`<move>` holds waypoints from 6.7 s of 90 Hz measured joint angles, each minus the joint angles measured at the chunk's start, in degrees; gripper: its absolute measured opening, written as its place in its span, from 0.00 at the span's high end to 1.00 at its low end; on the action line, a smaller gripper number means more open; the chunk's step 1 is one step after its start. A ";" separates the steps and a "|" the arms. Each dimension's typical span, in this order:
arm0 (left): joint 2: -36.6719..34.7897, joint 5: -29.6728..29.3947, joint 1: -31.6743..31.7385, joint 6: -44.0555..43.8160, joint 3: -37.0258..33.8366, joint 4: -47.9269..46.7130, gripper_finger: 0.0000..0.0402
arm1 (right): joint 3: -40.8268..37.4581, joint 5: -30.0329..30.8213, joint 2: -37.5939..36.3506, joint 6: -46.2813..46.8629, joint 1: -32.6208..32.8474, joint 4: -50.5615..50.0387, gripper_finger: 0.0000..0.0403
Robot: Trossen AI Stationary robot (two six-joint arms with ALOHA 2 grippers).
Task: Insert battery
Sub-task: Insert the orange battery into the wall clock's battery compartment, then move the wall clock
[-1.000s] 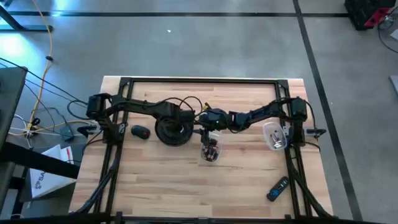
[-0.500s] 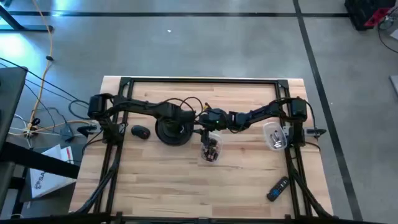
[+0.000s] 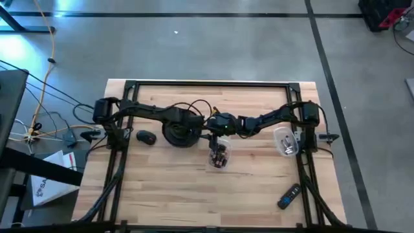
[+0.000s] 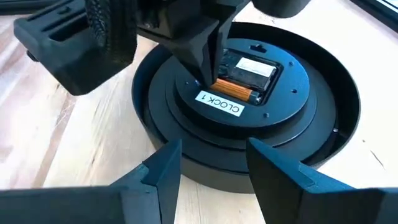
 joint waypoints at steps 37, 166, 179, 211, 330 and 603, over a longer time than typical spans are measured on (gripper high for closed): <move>-2.89 -2.97 1.45 -0.86 -4.24 10.59 1.00 | 0.02 0.00 0.00 0.09 0.11 -0.04 0.63; -36.59 -2.90 -0.04 15.63 -45.73 74.80 1.00 | 33.53 -20.04 21.73 -21.23 0.51 -24.23 0.63; -36.71 -4.32 0.00 16.85 -45.97 74.99 1.00 | 34.86 -20.76 22.38 -21.16 -0.63 -25.38 0.63; -44.60 -4.42 -0.02 23.76 -45.94 73.53 1.00 | 35.01 -20.72 22.36 -25.81 -2.82 -27.57 0.67; -51.11 -8.09 -0.02 29.31 -45.91 70.10 1.00 | 36.68 -28.49 24.41 -28.18 -4.70 -28.84 0.99; -27.21 4.96 -1.37 38.20 -45.86 55.00 0.70 | 37.41 -32.71 22.64 -29.07 -8.33 -33.72 1.00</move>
